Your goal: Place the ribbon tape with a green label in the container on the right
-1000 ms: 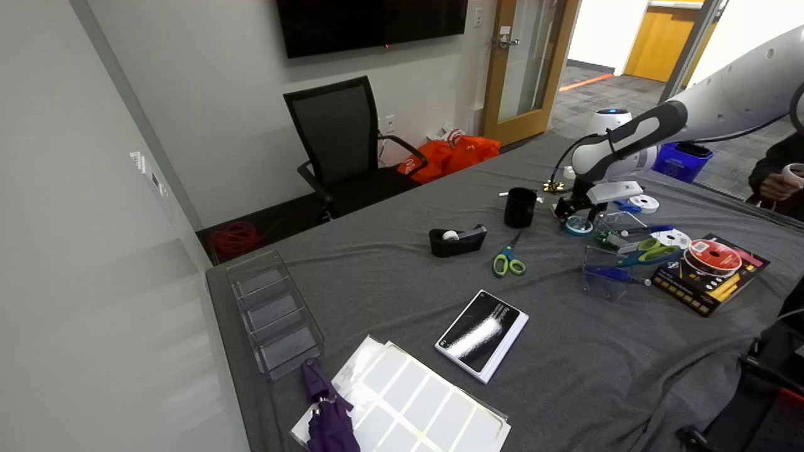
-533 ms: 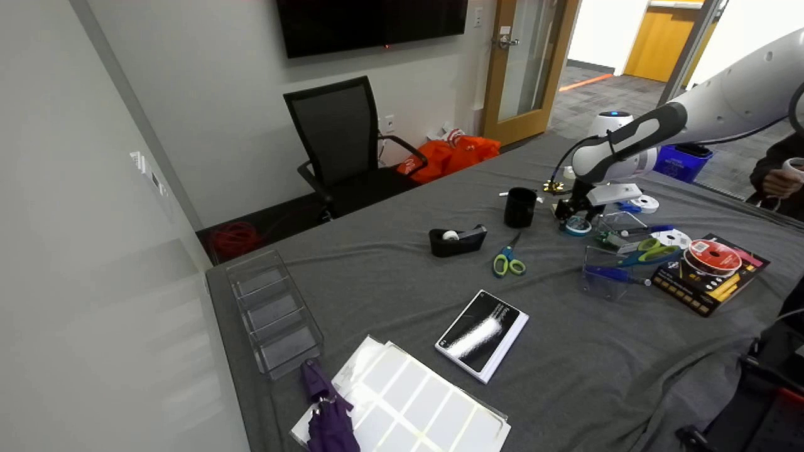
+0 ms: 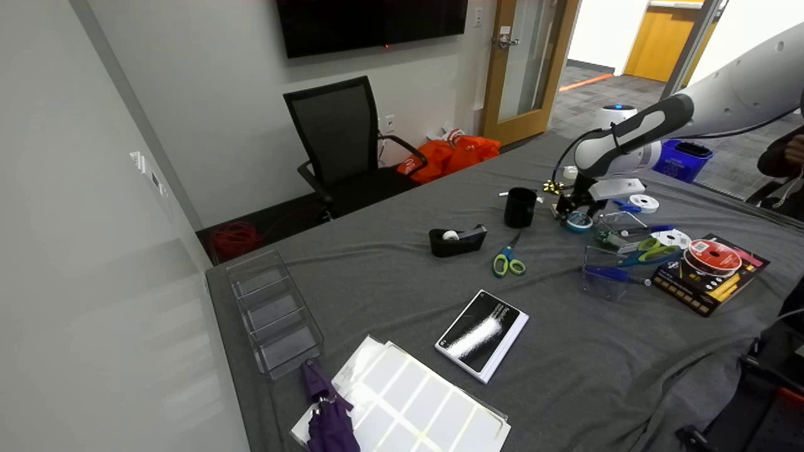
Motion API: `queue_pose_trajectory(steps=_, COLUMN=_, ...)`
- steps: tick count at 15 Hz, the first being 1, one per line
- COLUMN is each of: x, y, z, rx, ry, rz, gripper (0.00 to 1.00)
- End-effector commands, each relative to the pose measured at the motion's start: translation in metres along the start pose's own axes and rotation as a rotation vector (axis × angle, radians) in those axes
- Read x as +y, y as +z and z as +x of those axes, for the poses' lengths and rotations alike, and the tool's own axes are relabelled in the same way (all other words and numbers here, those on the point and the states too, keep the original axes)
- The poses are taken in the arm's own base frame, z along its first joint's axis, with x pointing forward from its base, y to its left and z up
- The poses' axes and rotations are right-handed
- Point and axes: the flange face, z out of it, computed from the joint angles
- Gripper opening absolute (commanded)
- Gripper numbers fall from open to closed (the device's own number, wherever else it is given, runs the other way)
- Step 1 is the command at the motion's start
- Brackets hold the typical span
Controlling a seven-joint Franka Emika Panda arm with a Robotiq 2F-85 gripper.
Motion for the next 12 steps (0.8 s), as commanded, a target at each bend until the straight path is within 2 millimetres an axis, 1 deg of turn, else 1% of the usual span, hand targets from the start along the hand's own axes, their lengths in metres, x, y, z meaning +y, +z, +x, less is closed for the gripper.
queue_pose_trajectory(steps=1, x=0.004, y=-0.044, z=-0.017, rx=0.0, ry=0.032, rz=0.049, gripper=0.61)
queue_pose_trajectory(steps=4, x=0.007, y=-0.075, z=-0.023, rx=0.025, ry=0.056, rz=0.084, gripper=0.61)
queue_pose_trajectory(steps=7, x=0.014, y=-0.107, z=-0.031, rx=0.039, ry=0.073, rz=0.115, gripper=0.61)
queue_pose_trajectory(steps=10, x=0.029, y=-0.13, z=-0.043, rx=0.021, ry=0.063, rz=0.118, gripper=0.61)
queue_pose_trajectory(steps=12, x=0.04, y=-0.139, z=-0.054, rx=-0.006, ry=0.047, rz=0.125, gripper=0.61)
